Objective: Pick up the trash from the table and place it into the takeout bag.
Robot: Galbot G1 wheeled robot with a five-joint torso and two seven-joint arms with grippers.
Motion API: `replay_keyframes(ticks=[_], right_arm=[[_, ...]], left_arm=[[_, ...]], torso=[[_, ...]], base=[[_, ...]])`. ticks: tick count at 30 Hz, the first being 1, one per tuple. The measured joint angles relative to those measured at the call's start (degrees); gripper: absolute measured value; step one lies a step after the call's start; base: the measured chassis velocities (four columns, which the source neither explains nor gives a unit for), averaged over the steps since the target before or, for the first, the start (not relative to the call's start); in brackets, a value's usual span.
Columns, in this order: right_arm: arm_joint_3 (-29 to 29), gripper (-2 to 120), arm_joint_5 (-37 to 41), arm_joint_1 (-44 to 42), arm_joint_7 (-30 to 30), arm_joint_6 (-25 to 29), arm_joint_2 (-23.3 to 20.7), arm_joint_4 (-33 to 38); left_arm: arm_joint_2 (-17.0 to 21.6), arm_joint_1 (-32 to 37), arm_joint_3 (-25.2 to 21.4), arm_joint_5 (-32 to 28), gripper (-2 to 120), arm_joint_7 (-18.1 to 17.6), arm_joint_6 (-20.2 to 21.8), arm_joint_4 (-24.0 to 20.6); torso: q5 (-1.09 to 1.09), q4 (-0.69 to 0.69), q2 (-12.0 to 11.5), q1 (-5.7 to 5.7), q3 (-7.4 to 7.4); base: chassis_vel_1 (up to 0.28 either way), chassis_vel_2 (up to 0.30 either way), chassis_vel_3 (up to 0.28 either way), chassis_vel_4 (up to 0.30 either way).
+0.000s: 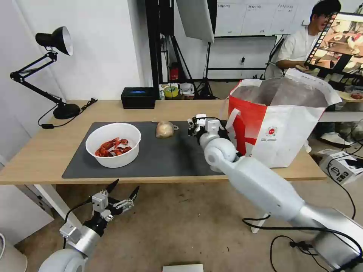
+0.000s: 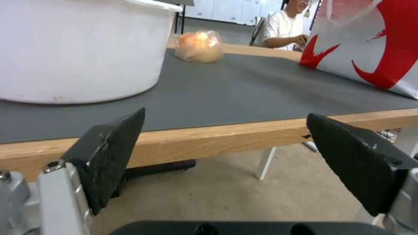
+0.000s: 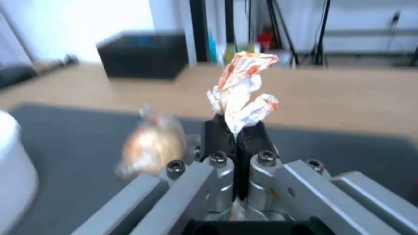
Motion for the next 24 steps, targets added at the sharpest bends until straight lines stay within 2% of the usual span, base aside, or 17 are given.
replay_keyframes(ticks=[10, 17, 24], right_arm=[[7.40, 0, -2.22, 0.41, 1.00, 1.40, -8.65, 10.51], [11.47, 0, -3.44, -0.44, 1.49, 2.06, -12.48, 11.44], [13.97, 0, -5.69, -0.75, 3.56, 1.76, -14.93, 8.93]], left_arm=[[-0.22, 0.05, 0.31, 0.06, 100, -0.13, 0.20, -0.60], [-0.30, 0.05, 0.46, 0.09, 100, -0.14, 0.24, -0.79], [-0.44, 0.25, 0.48, 0.12, 100, -0.18, 0.24, -1.04]], torso=[[-0.01, 0.00, 0.00, -0.01, 0.00], [0.00, 0.00, 0.00, 0.00, 0.00], [0.00, -0.01, 0.00, 0.00, 0.00]], base=[[0.000, 0.000, 0.000, 0.000], [0.000, 0.000, 0.000, 0.000], [0.000, 0.000, 0.000, 0.000]])
